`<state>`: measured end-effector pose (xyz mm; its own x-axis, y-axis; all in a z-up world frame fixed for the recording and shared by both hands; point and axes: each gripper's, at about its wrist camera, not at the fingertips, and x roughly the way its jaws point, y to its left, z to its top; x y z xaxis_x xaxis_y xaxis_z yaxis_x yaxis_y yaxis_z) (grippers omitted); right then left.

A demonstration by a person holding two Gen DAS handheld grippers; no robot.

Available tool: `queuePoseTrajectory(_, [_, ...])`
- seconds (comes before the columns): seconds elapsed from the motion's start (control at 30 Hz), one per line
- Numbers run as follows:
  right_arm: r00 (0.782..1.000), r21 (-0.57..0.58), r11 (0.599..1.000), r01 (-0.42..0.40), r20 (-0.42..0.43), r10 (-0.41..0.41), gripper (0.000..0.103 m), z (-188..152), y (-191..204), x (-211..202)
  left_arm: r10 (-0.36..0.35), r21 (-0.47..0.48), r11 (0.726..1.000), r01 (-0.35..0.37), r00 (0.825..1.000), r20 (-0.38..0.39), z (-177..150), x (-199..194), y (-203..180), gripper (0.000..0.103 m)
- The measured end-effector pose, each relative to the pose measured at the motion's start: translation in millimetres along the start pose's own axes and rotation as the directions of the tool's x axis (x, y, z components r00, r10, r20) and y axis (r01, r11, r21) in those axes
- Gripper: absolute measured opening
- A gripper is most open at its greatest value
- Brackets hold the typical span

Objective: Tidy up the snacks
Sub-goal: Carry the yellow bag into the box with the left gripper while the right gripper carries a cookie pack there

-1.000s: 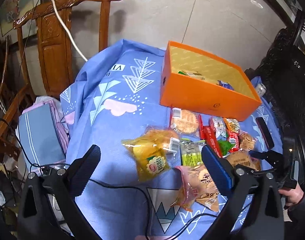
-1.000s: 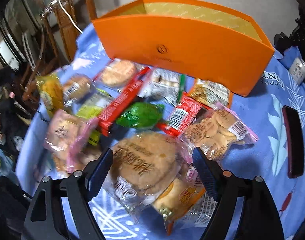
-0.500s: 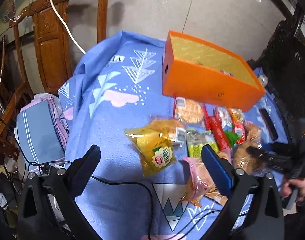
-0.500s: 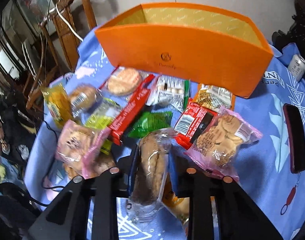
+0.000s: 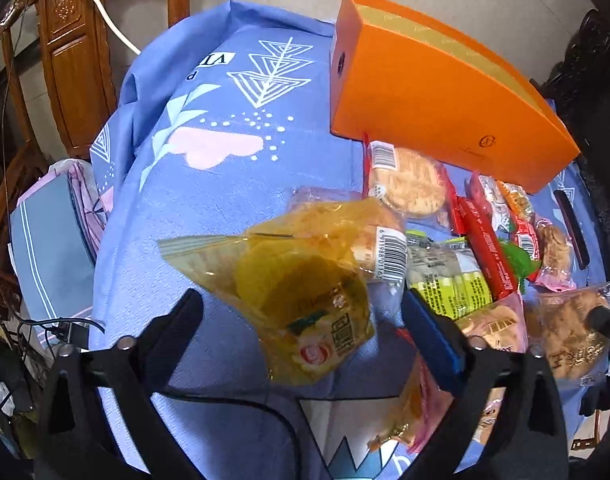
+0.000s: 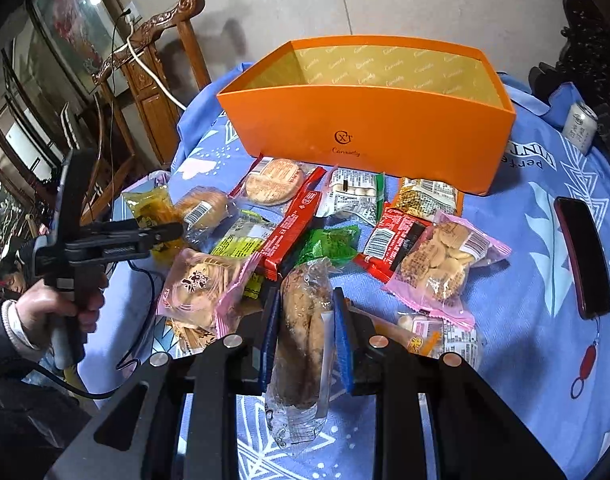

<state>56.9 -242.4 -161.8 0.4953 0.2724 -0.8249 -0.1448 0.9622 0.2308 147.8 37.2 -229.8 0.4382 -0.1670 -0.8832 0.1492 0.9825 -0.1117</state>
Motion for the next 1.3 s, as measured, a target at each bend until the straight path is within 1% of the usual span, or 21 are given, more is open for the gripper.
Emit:
queuePoseTrajectory(0.03, [1.000,0.010,1.000,0.000,0.002,0.000,0.026,0,-1,-1,-0.002,0.004,1.000,0.002,1.000,-0.004,-1,1,0,0.078])
queuePoseTrajectory(0.1, [1.000,0.021,1.000,-0.003,0.009,0.003,0.026,0,-2,-3,-0.008,0.003,1.000,0.008,1.000,-0.019,-1,4,1,0.062])
queuePoseTrajectory(0.23, [1.000,0.025,1.000,-0.005,0.019,0.004,0.026,0,-3,-6,-0.026,-0.003,1.000,0.026,1.000,-0.014,-4,2,1,0.057])
queuePoseTrajectory(0.27, [1.000,0.025,1.000,-0.006,0.024,0.005,0.026,0,-3,-7,-0.030,0.000,1.000,0.030,0.999,-0.011,-4,1,1,0.052])
queuePoseTrajectory(0.37, [0.999,0.026,1.000,-0.008,0.034,0.008,0.026,1,-4,-9,-0.044,-0.012,0.999,0.044,0.999,-0.007,-5,-3,1,0.048])
queuePoseTrajectory(0.43, [0.999,0.037,0.999,-0.019,0.046,0.017,0.026,2,-5,-12,-0.047,-0.021,0.999,0.047,0.999,-0.002,-6,-7,2,0.047])
queuePoseTrajectory(0.57, [0.995,0.063,0.997,-0.045,0.093,0.039,0.026,5,-8,-25,-0.058,-0.023,0.998,0.059,0.997,0.040,-7,-30,4,0.046])
queuePoseTrajectory(0.77, [0.987,0.070,0.996,-0.053,0.153,0.041,0.026,15,-10,-45,-0.077,0.049,0.996,0.071,0.987,0.138,10,-80,-7,0.045])
queuePoseTrajectory(0.9, [0.978,0.068,0.996,-0.052,0.206,0.037,0.025,28,-12,-61,-0.115,0.089,0.991,0.099,0.973,0.203,34,-108,-23,0.045])
queuePoseTrajectory(1.0, [0.965,0.055,0.997,-0.046,0.261,0.030,0.025,45,-14,-76,-0.139,0.125,0.986,0.110,0.960,0.245,56,-123,-37,0.045])
queuePoseTrajectory(1.13, [0.939,0.037,0.999,-0.029,0.343,0.014,0.025,76,-18,-95,-0.170,0.184,0.976,0.118,0.940,0.297,92,-138,-62,0.045])
queuePoseTrajectory(1.2, [0.927,0.027,0.999,-0.019,0.375,0.007,0.025,95,-21,-100,-0.182,0.206,0.971,0.120,0.933,0.312,111,-142,-74,0.045])
queuePoseTrajectory(1.3, [0.915,0.020,1.000,-0.004,0.403,-0.005,0.025,118,-25,-102,-0.192,0.230,0.966,0.119,0.925,0.327,139,-142,-92,0.045])
